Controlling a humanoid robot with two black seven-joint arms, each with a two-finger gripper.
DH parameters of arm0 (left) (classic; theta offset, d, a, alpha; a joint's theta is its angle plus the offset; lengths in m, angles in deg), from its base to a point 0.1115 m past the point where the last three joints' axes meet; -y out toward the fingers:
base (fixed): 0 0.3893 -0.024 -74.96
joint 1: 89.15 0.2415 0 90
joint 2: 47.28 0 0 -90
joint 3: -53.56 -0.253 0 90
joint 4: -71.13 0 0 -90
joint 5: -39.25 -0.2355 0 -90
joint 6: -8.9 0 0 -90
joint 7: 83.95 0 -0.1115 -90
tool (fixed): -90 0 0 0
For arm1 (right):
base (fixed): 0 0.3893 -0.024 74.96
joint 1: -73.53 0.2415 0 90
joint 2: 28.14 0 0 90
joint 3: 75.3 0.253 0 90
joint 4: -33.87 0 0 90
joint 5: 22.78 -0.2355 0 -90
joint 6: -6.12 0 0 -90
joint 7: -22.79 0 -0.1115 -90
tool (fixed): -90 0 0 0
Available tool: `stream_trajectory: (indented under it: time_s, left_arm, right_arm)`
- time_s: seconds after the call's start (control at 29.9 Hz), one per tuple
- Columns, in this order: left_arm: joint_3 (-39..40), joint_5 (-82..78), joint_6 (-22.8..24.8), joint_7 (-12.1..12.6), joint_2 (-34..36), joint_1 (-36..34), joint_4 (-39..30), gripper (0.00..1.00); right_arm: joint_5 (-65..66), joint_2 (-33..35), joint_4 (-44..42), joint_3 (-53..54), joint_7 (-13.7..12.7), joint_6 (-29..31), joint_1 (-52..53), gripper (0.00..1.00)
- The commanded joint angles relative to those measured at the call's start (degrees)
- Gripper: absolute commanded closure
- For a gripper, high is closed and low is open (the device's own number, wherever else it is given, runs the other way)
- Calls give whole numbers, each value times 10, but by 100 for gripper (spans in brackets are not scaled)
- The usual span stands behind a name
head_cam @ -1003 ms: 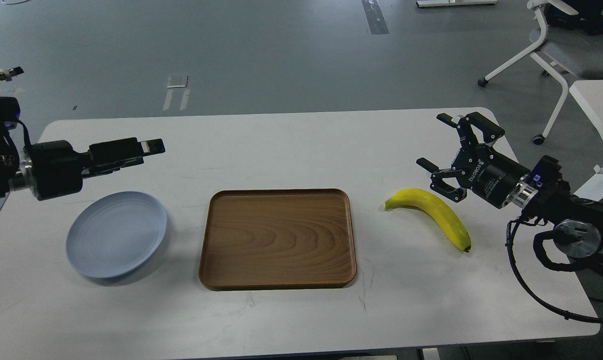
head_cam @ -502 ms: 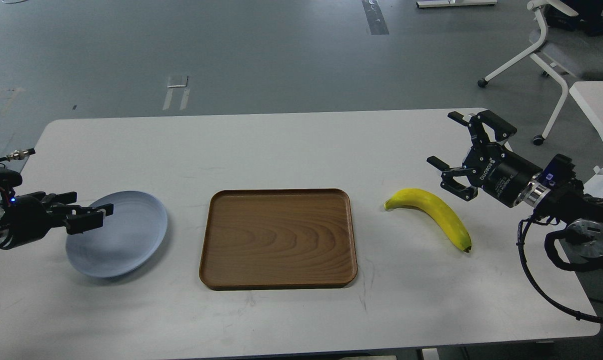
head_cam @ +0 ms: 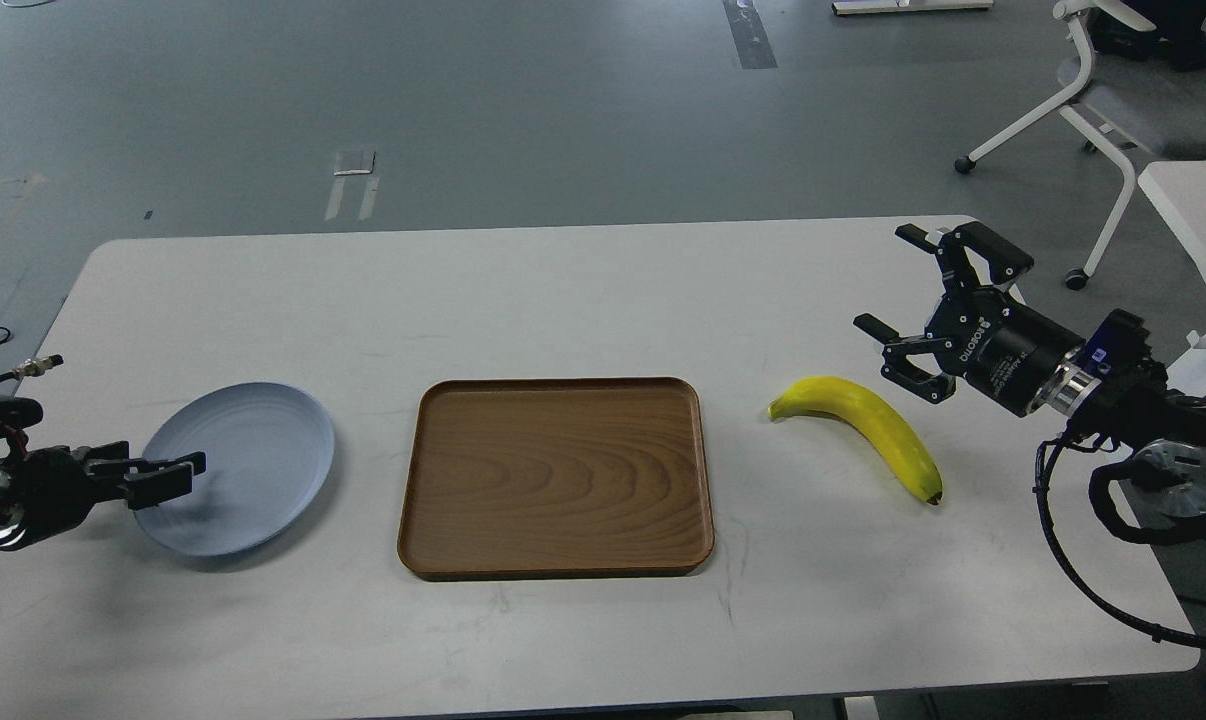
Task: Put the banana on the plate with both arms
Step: 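Grasp the plate rim with the left gripper and lift it, then carry the plate with the left gripper over the wooden tray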
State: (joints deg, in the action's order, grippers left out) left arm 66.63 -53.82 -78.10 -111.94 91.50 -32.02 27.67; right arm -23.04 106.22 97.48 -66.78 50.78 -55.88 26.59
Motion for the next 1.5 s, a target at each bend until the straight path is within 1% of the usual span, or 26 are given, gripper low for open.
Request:
stream_trajectory:
  time_s: [0.0, 0.03, 0.07, 0.1, 0.13, 0.17, 0.2, 0.23, 0.4, 0.64, 0.97, 1.07, 1.17, 1.24, 1.3, 1.37, 1.47]
  left_arm:
    - [0, 3, -1, 0, -1, 3, 1, 5]
    - [0, 10, -1, 0, -1, 5, 1, 12]
    - [-1, 17, 1, 0, -1, 6, 1, 30]
    - [-1, 17, 1, 0, -1, 6, 1, 30]
    - [-2, 19, 1, 0, -1, 6, 1, 56]
    - [-2, 21, 1, 0, -1, 7, 1, 84]
    - [-2, 20, 1, 0, -1, 7, 1, 95]
    - [-2, 20, 0, 0, -3, 8, 1, 100]
    - [-1, 21, -3, 0, -6, 7, 1, 100]
    - [-1, 41, -23, 0, -6, 2, -2, 100]
    - [-1, 41, -25, 0, -4, -4, -8, 100]
    - [0, 46, -20, 0, -1, -25, -20, 100]
    - [-1, 59, -11, 0, 6, -60, -59, 100]
    - [-1, 58, -1, 0, 12, -70, -80, 100]
    - [-1, 57, 21, 0, 19, -95, -132, 100]
    - [-1, 56, 28, 0, 20, -111, -166, 100]
    - [-2, 45, 33, 0, 16, -134, -199, 100]
  right_arm:
    - [0, -1, -1, 0, 0, 0, -2, 0]
    - [0, -1, -1, 0, 0, 0, -2, 0]
    - [0, -1, -1, 0, 0, 0, -2, 0]
    - [0, -1, -1, 0, 0, 0, -2, 0]
    - [0, -1, -2, 0, 0, 0, -3, 0]
    - [0, -1, -2, 0, 0, 0, -3, 0]
    - [0, -1, -2, 0, 0, 0, -3, 0]
    - [0, -1, -2, 0, 0, 0, -3, 0]
    - [0, -3, -2, 0, 0, 0, -4, 0]
    - [0, -2, -4, 0, 0, 0, -5, 0]
    - [0, -1, -3, 1, 0, 0, -4, 0]
    - [0, -1, -4, 1, 0, 0, -4, 0]
    - [0, 0, -4, 1, 0, 0, -4, 0]
    - [0, 0, -5, 1, 0, 0, -4, 0]
    - [0, -1, -5, 1, 0, 0, -4, 0]
    - [0, -1, -6, 1, 0, 0, -4, 0]
    - [0, -1, -7, 1, 0, 0, -4, 0]
